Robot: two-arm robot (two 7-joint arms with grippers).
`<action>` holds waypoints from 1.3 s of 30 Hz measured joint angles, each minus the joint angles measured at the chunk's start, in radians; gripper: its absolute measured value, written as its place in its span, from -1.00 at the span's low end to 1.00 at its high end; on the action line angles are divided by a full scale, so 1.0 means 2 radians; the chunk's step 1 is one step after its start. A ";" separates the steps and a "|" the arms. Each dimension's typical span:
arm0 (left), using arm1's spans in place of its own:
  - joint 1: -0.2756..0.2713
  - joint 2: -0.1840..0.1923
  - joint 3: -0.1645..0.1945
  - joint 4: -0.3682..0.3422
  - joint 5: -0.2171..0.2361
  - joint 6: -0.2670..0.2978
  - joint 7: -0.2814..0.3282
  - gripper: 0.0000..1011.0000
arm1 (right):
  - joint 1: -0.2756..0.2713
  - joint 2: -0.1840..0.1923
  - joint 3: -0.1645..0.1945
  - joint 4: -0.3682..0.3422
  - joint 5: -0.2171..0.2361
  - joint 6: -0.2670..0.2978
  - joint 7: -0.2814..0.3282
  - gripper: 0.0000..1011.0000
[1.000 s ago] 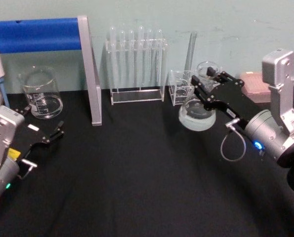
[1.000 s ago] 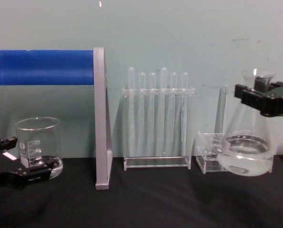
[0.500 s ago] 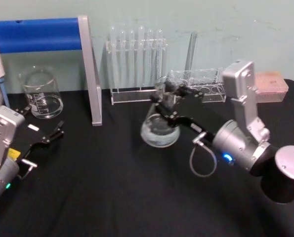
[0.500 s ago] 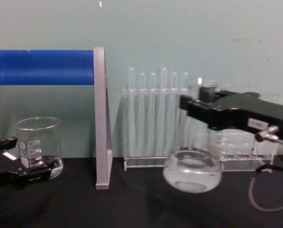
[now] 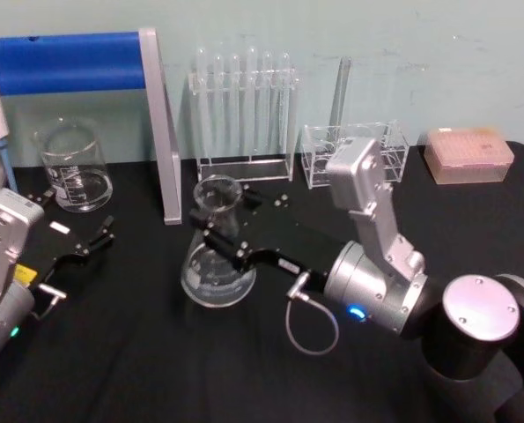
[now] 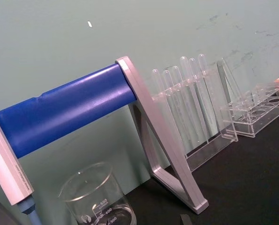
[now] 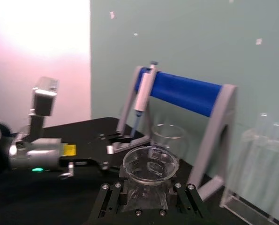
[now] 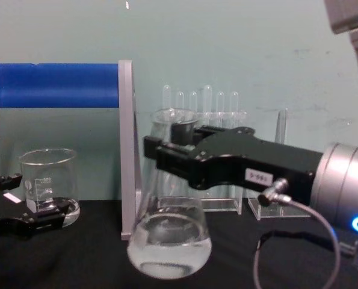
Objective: Grasp the erlenmeyer flask with one hand, shake it three times, then place it back.
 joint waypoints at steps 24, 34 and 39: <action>0.000 0.000 0.000 0.000 0.000 0.000 0.000 0.98 | 0.008 0.010 0.020 0.016 0.005 0.000 -0.035 -0.11; 0.000 0.000 0.000 0.000 0.000 0.000 0.000 0.98 | 0.006 0.012 0.067 0.028 0.003 -0.003 -0.067 -0.11; 0.000 0.000 0.000 0.000 0.000 0.000 0.000 0.98 | 0.002 0.013 0.092 0.032 0.000 -0.003 -0.083 -0.11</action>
